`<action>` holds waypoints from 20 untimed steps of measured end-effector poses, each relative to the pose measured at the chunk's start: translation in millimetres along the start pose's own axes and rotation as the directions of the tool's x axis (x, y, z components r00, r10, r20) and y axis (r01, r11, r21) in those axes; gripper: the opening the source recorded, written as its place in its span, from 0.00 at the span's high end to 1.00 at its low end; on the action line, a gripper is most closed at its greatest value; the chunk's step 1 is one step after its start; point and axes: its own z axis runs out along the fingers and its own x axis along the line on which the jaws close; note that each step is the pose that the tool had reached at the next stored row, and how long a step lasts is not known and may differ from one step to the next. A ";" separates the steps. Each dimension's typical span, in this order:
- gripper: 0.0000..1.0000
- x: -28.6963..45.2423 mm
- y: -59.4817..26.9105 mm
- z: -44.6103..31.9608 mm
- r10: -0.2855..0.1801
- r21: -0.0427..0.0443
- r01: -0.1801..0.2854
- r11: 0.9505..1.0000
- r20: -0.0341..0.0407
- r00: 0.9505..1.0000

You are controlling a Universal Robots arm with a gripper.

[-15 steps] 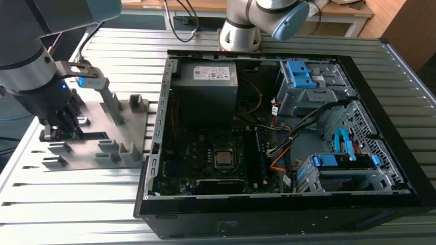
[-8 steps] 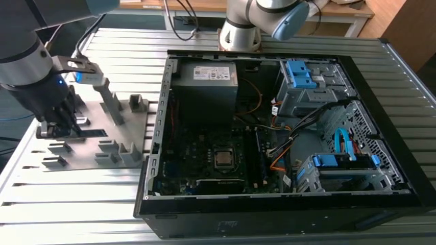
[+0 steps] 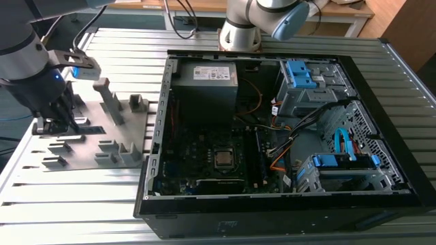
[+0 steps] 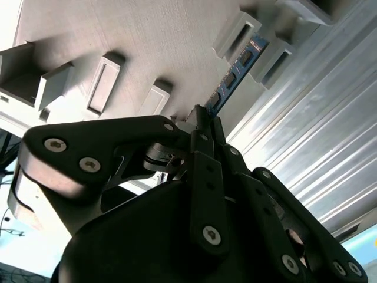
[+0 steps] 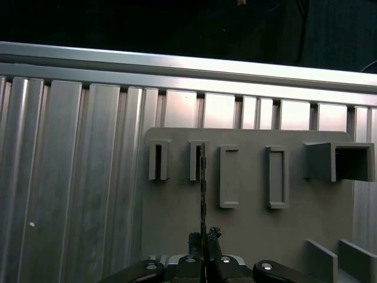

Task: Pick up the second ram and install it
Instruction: 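Pick up the second ram and move it above second insertion slot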

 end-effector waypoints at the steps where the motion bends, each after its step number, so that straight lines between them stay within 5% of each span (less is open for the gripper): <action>1: 0.86 0.0 0.1 -1.3 0.000 0.000 0.000 1.000 0.000 1.000; 20: 0.86 -0.7 1.5 -28.9 0.000 0.000 0.000 1.000 0.000 1.000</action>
